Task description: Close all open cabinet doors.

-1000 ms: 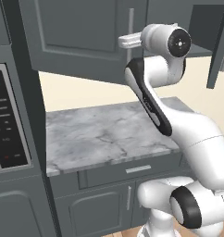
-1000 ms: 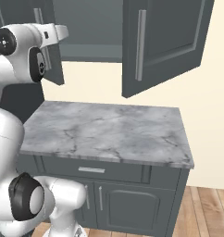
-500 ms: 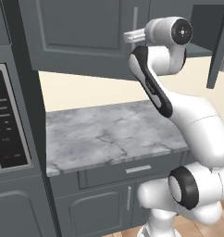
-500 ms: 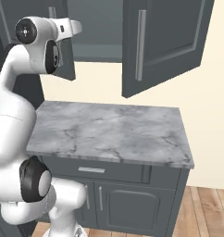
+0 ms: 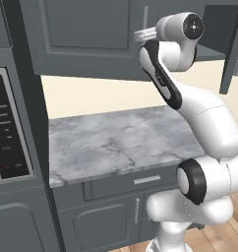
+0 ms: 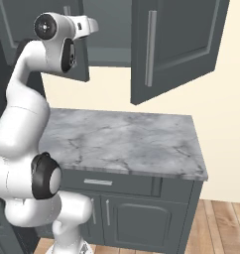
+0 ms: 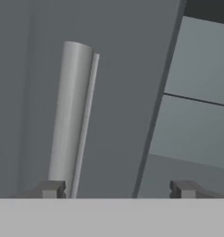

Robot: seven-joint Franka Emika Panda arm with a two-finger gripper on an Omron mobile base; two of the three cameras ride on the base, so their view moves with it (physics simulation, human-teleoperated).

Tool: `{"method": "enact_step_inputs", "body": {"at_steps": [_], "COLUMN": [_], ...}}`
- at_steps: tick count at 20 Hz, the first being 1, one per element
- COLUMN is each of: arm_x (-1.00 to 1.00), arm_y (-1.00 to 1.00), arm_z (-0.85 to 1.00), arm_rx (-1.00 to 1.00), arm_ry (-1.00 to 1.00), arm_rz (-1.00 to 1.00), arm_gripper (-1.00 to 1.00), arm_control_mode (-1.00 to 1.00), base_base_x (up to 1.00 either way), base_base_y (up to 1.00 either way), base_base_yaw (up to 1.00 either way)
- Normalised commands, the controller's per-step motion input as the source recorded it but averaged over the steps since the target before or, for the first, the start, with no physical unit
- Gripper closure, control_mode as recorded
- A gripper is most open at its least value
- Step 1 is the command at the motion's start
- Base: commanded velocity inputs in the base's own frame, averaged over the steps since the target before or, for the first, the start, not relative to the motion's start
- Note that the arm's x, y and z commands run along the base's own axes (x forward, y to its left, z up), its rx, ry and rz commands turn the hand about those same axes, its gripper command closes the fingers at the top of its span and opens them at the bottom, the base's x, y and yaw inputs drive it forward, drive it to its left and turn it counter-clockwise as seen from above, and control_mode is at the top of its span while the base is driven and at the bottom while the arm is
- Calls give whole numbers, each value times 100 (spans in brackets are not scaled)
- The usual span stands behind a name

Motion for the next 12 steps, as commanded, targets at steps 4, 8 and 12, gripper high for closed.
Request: {"method": "enact_step_inputs", "body": {"at_steps": [4,8,12], "arm_x": [51,62,67], "arm_y": [0,0,0], "arm_z": [0,0,0], "arm_rx": [0,0,0], "arm_ry": [1,0,0], "arm_rz": [-1,-7,-10], "arm_gripper": [-100,-100,-100], "arm_control_mode": [-100,-100,-100], "base_base_x": [0,0,0], "base_base_y": [0,0,0], "base_base_yaw": [0,0,0]}}
